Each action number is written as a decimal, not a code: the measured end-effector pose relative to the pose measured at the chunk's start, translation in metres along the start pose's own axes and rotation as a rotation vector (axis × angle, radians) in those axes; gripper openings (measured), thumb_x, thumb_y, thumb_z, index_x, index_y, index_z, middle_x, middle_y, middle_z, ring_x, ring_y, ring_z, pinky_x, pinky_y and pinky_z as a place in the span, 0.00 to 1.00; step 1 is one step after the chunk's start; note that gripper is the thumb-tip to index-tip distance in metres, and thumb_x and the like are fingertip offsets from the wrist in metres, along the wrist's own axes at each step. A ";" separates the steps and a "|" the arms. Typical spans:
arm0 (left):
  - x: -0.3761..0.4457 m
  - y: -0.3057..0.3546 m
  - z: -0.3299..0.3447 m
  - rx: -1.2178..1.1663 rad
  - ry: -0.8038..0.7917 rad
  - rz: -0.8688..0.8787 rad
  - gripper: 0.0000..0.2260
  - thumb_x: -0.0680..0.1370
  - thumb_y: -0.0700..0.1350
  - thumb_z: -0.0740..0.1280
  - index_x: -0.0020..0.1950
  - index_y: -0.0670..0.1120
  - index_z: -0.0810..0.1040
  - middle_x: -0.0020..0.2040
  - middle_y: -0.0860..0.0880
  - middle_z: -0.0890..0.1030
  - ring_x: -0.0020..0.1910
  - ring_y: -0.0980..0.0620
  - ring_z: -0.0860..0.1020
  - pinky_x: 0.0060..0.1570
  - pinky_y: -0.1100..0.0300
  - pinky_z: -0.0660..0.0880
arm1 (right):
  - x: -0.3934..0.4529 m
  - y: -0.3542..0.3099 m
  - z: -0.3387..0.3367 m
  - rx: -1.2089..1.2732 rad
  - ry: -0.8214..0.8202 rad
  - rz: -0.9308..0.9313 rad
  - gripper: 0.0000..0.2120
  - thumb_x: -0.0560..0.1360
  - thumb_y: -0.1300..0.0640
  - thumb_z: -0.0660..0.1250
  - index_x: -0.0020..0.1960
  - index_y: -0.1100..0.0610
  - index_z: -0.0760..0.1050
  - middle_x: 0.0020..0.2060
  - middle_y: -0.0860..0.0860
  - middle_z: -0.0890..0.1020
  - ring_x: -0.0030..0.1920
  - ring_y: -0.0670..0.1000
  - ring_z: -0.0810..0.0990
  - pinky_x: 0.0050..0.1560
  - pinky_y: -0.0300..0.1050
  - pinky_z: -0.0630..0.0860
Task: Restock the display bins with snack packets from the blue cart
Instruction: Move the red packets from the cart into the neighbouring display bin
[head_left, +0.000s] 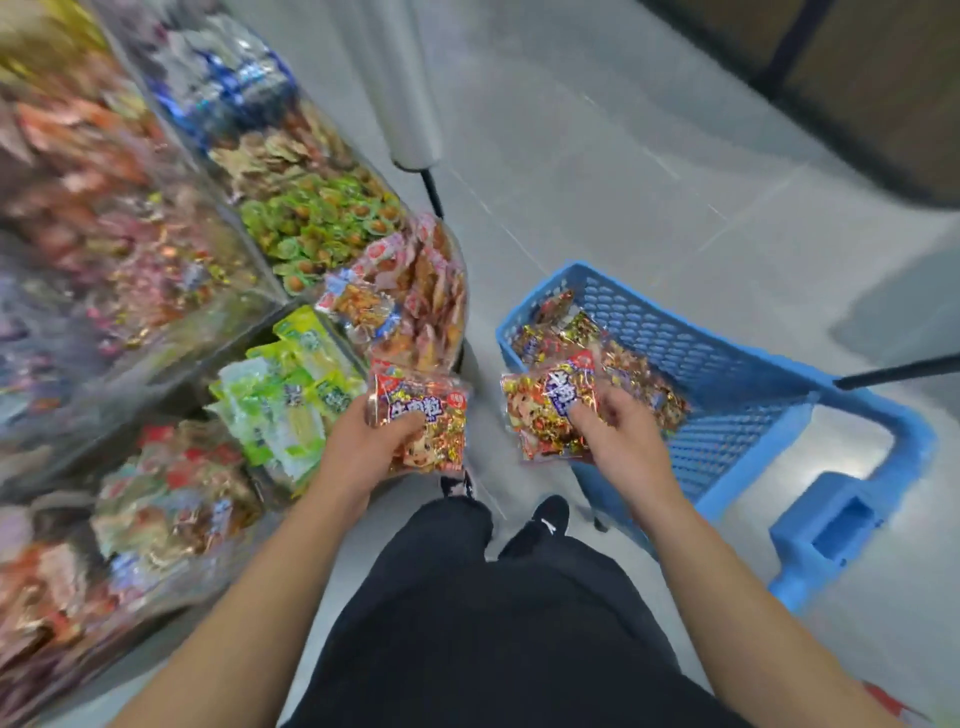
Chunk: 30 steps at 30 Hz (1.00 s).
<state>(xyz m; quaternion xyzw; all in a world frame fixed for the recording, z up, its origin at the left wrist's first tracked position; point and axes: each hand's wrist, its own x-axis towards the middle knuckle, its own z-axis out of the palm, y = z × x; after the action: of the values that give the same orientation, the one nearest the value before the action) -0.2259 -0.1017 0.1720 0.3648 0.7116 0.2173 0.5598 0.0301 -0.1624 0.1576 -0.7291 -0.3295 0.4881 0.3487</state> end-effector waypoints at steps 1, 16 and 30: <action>-0.006 -0.005 -0.011 -0.041 0.028 -0.002 0.11 0.75 0.42 0.75 0.56 0.48 0.79 0.49 0.46 0.87 0.48 0.43 0.86 0.53 0.40 0.82 | -0.003 -0.005 0.008 -0.025 -0.032 -0.034 0.16 0.72 0.45 0.67 0.49 0.58 0.78 0.45 0.56 0.83 0.46 0.56 0.80 0.52 0.54 0.77; -0.074 -0.097 -0.193 -0.454 0.333 0.063 0.21 0.69 0.57 0.77 0.59 0.70 0.78 0.56 0.64 0.83 0.53 0.59 0.83 0.55 0.46 0.79 | -0.051 -0.091 0.178 -0.288 -0.359 -0.362 0.05 0.77 0.50 0.68 0.50 0.49 0.81 0.43 0.41 0.85 0.45 0.41 0.82 0.46 0.39 0.77; -0.055 -0.103 -0.308 -0.591 0.405 0.082 0.38 0.74 0.54 0.76 0.80 0.52 0.62 0.72 0.51 0.73 0.62 0.52 0.77 0.59 0.48 0.77 | -0.069 -0.127 0.298 -0.357 -0.368 -0.448 0.04 0.77 0.48 0.67 0.50 0.46 0.75 0.45 0.33 0.80 0.49 0.35 0.78 0.46 0.32 0.71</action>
<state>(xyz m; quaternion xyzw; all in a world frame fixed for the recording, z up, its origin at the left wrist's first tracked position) -0.5426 -0.1796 0.2191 0.1651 0.6993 0.5038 0.4794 -0.2894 -0.0949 0.2123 -0.5878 -0.6192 0.4573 0.2488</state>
